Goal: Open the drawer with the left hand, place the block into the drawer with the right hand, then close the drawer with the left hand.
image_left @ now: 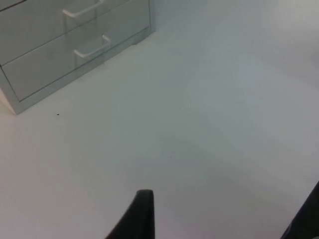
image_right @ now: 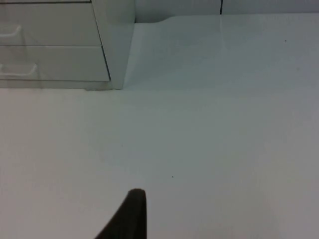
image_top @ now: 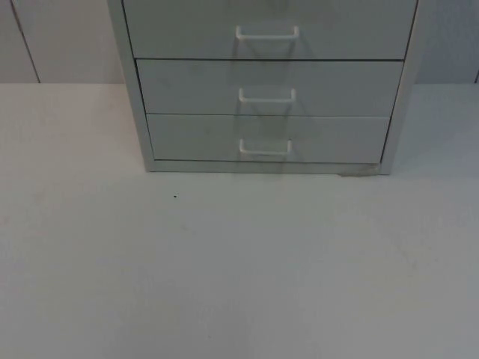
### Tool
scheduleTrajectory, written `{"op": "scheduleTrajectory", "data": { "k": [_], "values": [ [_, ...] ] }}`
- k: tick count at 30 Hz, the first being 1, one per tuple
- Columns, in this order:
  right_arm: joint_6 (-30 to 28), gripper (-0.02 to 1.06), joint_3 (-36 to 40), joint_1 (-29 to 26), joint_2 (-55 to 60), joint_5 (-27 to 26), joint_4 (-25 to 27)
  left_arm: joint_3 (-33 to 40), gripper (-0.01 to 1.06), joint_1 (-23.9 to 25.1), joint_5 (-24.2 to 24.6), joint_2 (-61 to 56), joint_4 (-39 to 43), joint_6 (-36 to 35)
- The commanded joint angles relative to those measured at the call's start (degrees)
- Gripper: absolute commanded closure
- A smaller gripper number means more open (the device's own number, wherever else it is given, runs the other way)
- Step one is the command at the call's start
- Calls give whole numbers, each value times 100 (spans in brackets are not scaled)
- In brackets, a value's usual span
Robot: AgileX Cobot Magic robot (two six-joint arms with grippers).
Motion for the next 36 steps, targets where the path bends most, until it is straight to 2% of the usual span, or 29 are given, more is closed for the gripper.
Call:
{"op": "scheduleTrajectory", "data": {
  "k": [1,8,13,18,19,24,25,29,30,33,36],
  "values": [
    [-44,-1,40,29,-22,-29,-8,28,0,-13,-65,-21,-26,-42],
    [-44,-1,40,30,-22,-29,-19,28,0,16,-65,-21,-26,-42],
    [-44,-1,40,30,-22,-29,-19,28,0,448,-65,-21,-26,-42],
    [-44,-1,40,30,-22,-29,-19,28,0,1507,-65,-21,-26,-42],
    [-44,-1,40,30,-22,-29,-19,28,0,1507,-65,-21,-26,-42],
    [-44,-1,40,30,-22,-29,-19,28,0,2768,-65,-21,-26,-42],
    [-44,-1,40,30,-22,-29,-19,28,0,2768,-65,-21,-26,-42],
    [-44,-1,40,30,-22,-29,-19,28,0,3749,-65,-21,-26,-42],
    [-44,-1,40,30,-22,-29,-19,28,0,3749,-65,-21,-26,-42],
    [-44,-1,40,30,-22,-29,-19,28,0,4292,-65,-21,-26,-42],
    [0,-1,40,30,-22,-29,-6,28,0,4622,-65,-21,-26,-42]
  ]
}}
